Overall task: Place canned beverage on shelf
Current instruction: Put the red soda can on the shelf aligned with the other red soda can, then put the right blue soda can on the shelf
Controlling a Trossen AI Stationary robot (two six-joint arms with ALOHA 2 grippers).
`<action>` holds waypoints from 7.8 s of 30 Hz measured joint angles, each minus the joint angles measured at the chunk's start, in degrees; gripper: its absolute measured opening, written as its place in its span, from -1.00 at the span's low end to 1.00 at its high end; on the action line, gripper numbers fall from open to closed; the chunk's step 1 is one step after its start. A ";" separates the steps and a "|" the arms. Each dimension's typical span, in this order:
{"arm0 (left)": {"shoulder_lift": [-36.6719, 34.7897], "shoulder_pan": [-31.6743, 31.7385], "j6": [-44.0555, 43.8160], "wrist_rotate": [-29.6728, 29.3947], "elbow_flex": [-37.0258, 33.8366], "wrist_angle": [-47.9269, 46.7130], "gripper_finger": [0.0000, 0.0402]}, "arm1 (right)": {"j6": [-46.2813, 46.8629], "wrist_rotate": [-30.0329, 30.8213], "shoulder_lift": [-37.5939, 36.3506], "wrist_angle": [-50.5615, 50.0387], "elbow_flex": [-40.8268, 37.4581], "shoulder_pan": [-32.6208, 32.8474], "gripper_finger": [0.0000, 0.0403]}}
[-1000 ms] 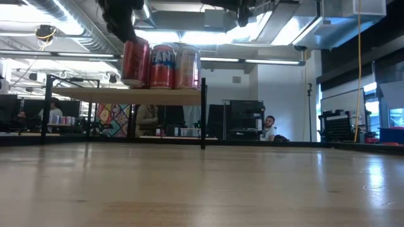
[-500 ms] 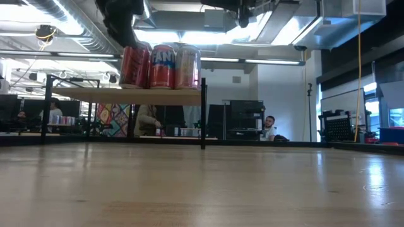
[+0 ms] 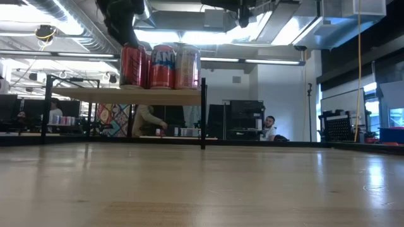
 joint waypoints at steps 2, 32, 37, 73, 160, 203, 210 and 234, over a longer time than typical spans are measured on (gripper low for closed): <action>0.00 -0.01 0.01 -1.39 0.00 0.00 0.52 | 0.00 0.00 0.00 -0.01 0.00 0.00 -1.00; -3.93 -13.07 -9.61 1.17 13.68 1.85 0.52 | -5.55 -0.03 -0.04 -9.21 3.63 0.00 0.13; -3.76 -20.74 -12.16 1.44 12.42 3.61 0.52 | -8.10 0.53 -0.04 -21.50 11.03 0.00 0.40; 12.14 -50.78 -32.41 -3.34 11.87 21.64 0.52 | 26.66 -1.73 -0.04 -72.32 22.58 36.16 0.44; 1.03 -60.22 -39.56 -6.85 9.39 0.00 0.42 | 28.44 6.02 6.77 -68.87 20.22 29.00 0.01; -10.43 -60.22 -41.06 -4.59 -11.08 11.41 0.42 | -5.81 -4.29 34.82 -67.35 40.57 15.74 0.17; -10.43 -60.22 -41.04 -4.69 -11.08 11.45 0.42 | -5.86 -4.11 34.99 -66.77 40.59 15.78 0.52; -8.37 -59.92 -39.98 -12.50 -11.46 16.16 0.42 | -0.55 3.12 25.86 -80.56 51.54 17.09 0.78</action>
